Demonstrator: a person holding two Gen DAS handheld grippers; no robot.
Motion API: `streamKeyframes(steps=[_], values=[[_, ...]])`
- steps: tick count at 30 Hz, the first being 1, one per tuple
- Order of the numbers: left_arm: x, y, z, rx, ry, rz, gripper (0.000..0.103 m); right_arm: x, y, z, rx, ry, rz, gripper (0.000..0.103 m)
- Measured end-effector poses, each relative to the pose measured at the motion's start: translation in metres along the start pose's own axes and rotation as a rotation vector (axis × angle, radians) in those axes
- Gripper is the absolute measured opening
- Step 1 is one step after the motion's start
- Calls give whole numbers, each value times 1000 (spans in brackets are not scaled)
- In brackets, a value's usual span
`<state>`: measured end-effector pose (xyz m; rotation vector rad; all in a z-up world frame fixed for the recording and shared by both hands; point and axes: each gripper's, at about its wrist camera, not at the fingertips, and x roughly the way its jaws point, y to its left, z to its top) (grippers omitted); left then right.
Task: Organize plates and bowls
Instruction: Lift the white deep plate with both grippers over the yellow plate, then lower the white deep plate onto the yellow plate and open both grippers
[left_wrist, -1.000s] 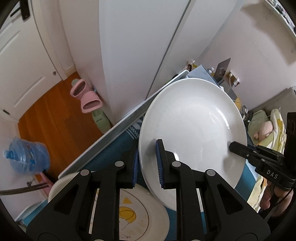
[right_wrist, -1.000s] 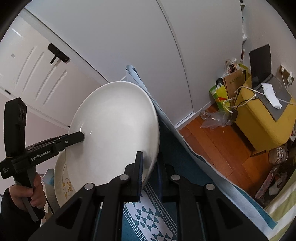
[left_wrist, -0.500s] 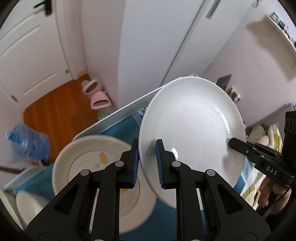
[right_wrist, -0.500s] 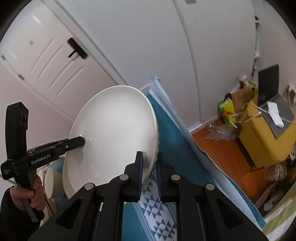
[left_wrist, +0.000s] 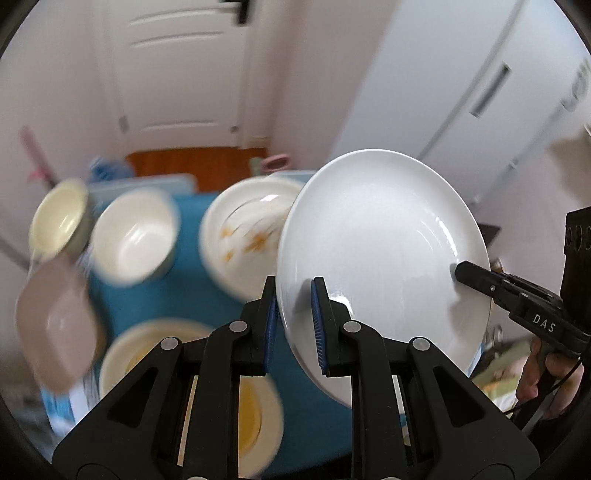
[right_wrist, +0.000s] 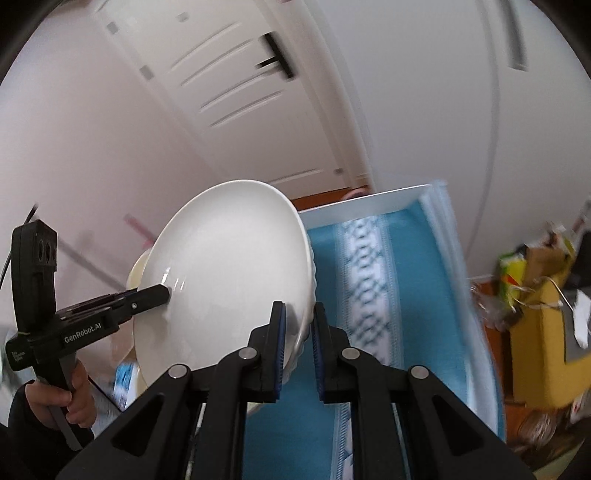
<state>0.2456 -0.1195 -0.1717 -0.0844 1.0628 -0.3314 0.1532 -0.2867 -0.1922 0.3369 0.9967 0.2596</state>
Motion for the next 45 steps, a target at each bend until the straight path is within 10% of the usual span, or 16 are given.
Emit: streamKeyframes(steps=[18, 32, 45], values=[[-25, 116, -139, -310, 39, 161, 15, 103, 93, -76, -232, 273, 141, 13], [6, 151, -148, -372, 73, 102, 16, 131, 114, -81, -318, 305, 36, 13], [18, 139, -148, -259, 112, 231, 15, 139, 122, -82, -376, 299, 2, 13]])
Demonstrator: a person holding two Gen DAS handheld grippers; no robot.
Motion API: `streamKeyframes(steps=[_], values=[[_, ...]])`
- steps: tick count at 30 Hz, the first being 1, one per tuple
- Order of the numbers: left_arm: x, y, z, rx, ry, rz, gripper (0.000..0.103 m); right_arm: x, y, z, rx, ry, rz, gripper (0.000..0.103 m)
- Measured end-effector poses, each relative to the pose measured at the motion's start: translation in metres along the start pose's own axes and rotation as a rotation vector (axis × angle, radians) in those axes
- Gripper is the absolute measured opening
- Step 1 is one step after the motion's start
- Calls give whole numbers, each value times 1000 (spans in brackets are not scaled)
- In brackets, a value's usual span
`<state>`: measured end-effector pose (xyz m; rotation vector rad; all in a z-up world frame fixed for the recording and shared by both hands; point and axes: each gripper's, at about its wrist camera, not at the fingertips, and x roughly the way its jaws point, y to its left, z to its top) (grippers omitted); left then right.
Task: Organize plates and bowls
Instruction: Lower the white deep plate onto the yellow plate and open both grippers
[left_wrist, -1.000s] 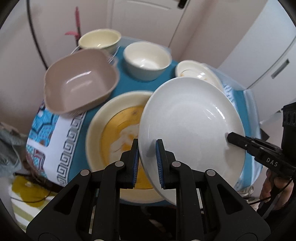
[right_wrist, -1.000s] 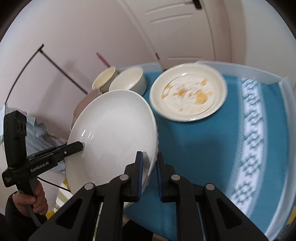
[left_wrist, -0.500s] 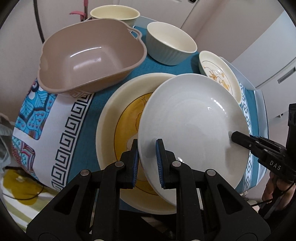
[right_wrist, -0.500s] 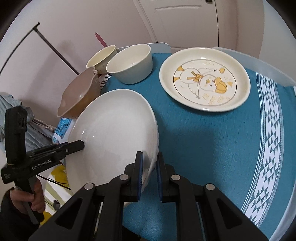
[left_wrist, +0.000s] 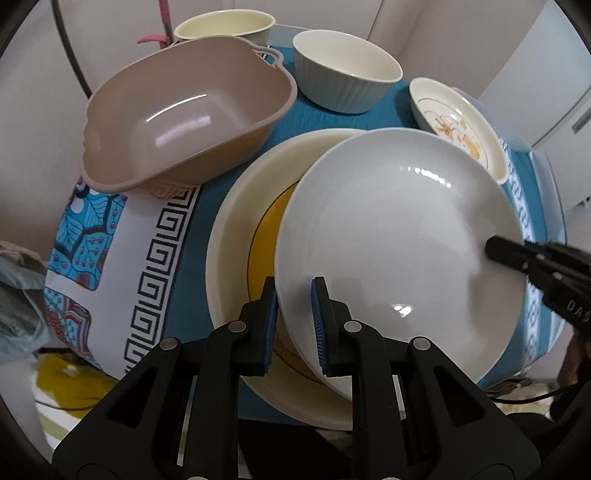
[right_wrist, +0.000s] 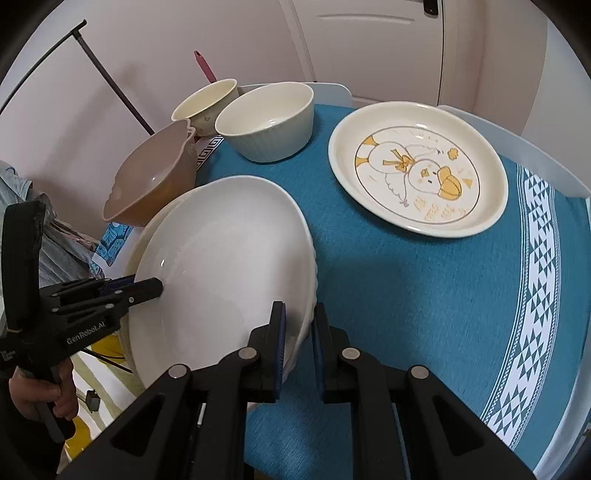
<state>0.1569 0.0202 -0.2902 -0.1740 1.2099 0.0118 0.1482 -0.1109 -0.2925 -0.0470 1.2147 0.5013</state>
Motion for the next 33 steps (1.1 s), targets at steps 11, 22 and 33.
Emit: streamKeyframes(steps=[11, 22, 33], values=[[-1, -28, -2, 128, -54, 200, 15, 6, 5, 1, -48, -2, -34, 13], [-7, -33, -5, 177, -86, 276, 15, 14, 13, 3, -94, 1, -72, 13], [-9, -30, -8, 186, -89, 302, 15, 17, 28, 3, -219, 0, -185, 14]])
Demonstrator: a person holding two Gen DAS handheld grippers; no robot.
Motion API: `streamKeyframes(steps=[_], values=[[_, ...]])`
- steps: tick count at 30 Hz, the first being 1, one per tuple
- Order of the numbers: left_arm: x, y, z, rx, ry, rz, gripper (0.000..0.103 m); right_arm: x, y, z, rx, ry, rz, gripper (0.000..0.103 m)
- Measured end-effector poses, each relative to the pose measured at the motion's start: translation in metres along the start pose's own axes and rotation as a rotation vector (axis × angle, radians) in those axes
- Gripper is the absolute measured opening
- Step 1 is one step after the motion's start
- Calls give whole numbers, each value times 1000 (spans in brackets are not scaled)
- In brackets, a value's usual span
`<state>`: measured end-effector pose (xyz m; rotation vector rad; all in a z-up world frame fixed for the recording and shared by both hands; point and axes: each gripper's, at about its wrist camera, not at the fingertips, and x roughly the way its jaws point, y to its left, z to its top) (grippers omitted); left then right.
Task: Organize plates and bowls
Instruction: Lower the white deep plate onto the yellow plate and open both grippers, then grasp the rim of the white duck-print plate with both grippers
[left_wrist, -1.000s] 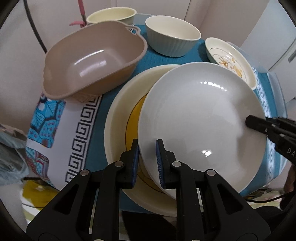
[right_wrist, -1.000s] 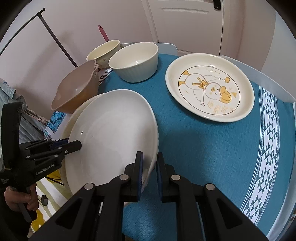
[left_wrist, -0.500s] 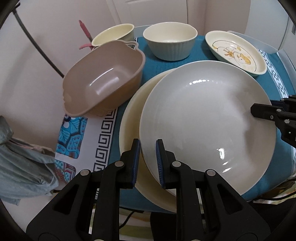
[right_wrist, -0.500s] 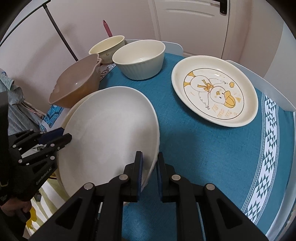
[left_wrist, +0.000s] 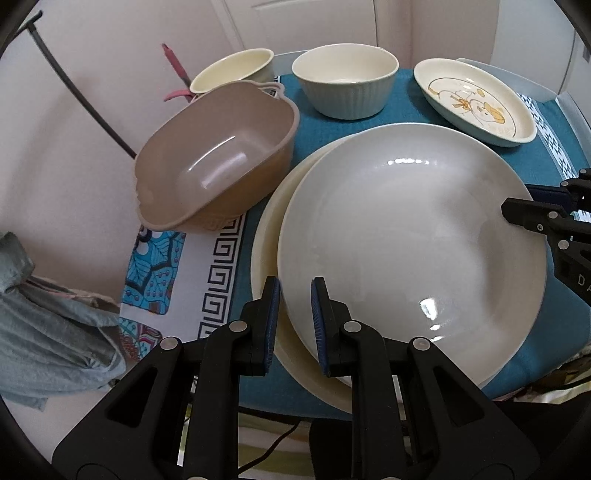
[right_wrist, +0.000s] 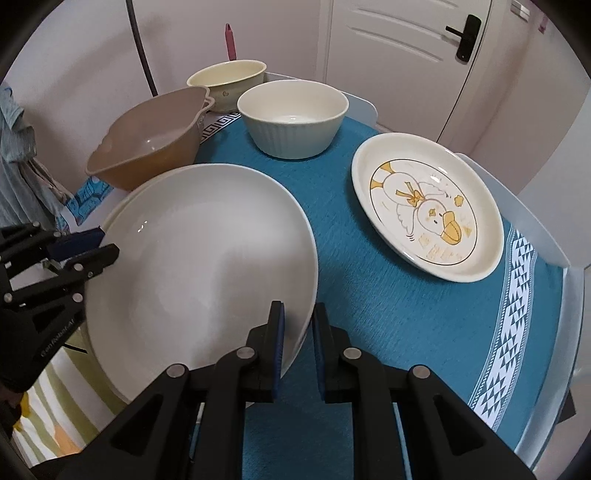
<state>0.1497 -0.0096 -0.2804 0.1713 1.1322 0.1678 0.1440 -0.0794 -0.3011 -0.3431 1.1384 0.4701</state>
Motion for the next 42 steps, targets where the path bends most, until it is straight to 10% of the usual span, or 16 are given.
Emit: streamKeyframes(steps=[15, 24, 26, 28, 31, 42], values=[[-9, 13, 6, -51, 7, -34, 15, -8, -4, 6, 37, -8, 21, 14], [-85, 13, 51, -135, -149, -70, 18, -67, -50, 10, 161, -138, 114, 22], [-97, 7, 62, -150, -175, -83, 60, -81, -66, 5, 192, -178, 130, 86], [-109, 1, 67, -173, -232, -88, 102, -100, -86, -4, 223, -245, 151, 102], [-129, -15, 77, -184, -319, -132, 103, -118, -109, -12, 232, -293, 148, 102], [-90, -55, 138, -258, -155, -341, 103, -133, -207, 38, 229, -264, 102, 102]])
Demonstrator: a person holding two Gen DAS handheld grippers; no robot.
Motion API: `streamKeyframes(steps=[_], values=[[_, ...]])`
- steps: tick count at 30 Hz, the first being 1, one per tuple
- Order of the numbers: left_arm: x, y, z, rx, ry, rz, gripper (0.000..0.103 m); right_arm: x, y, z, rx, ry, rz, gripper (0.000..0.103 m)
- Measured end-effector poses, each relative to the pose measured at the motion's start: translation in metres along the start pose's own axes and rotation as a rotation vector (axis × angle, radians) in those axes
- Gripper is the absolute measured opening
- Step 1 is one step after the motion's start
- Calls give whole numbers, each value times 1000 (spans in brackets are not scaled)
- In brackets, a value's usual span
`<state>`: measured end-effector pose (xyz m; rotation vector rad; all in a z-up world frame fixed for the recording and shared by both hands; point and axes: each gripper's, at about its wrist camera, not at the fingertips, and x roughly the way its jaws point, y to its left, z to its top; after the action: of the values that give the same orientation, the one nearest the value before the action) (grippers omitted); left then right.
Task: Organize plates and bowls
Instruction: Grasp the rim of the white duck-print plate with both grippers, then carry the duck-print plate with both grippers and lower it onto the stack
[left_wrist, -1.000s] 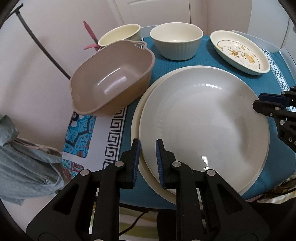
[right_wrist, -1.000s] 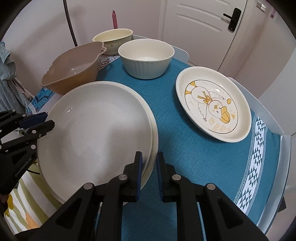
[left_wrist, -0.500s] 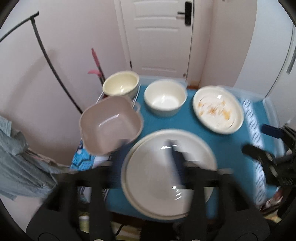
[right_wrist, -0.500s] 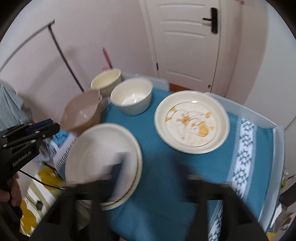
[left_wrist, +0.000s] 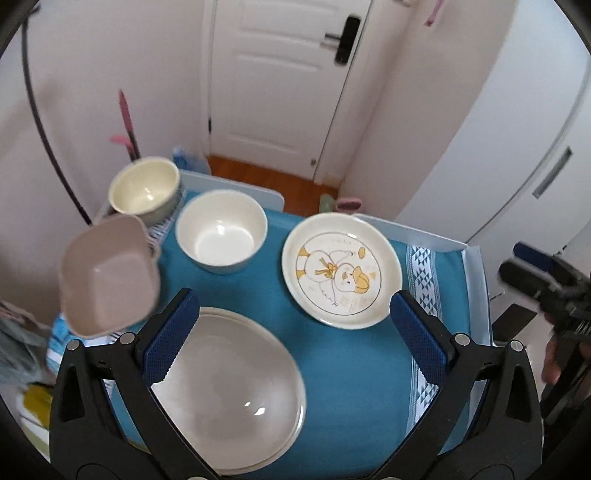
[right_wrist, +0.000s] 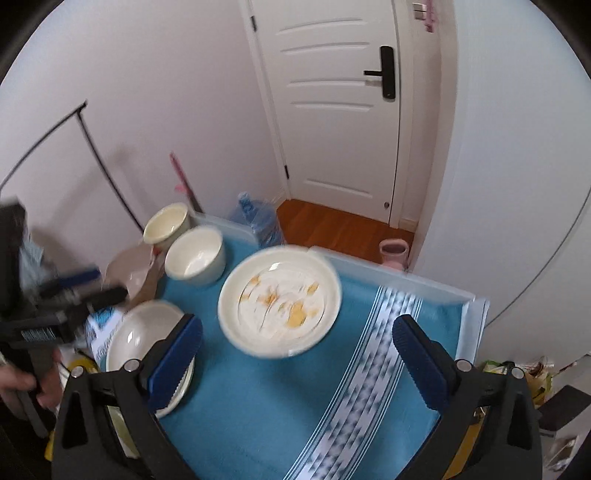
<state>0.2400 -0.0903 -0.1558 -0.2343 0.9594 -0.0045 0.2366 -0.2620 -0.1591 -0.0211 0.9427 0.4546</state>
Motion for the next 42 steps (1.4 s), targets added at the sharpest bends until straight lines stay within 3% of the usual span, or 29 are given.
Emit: streamKeyframes(steps=[6, 9, 12, 14, 18, 22, 26, 28, 31, 34, 42], values=[[68, 16, 9, -121, 171, -45, 102, 67, -39, 26, 56, 171, 24, 102], [96, 22, 5, -161, 230, -44, 93, 107, -56, 22, 111, 253, 87, 102], [123, 24, 3, -173, 289, -45, 78, 140, -62, 16, 130, 316, 133, 88], [141, 24, 0, -169, 325, -41, 68, 163, -63, 12, 120, 359, 150, 73], [163, 25, -5, -179, 374, -49, 55, 186, -61, 4, 112, 404, 192, 64], [175, 24, -8, -178, 402, -47, 50, 200, -61, 0, 92, 440, 202, 49], [181, 23, -9, -171, 421, -36, 38, 209, -63, -2, 91, 473, 195, 34], [181, 22, -9, -164, 415, -33, 37, 211, -65, -4, 96, 481, 195, 33], [183, 21, -10, -162, 423, -39, 16, 214, -66, -5, 97, 490, 203, 21], [180, 20, -11, -157, 416, -34, 16, 216, -64, -5, 76, 497, 193, 14], [171, 13, -10, -112, 396, -14, 16, 212, -62, -7, 58, 474, 189, 14]])
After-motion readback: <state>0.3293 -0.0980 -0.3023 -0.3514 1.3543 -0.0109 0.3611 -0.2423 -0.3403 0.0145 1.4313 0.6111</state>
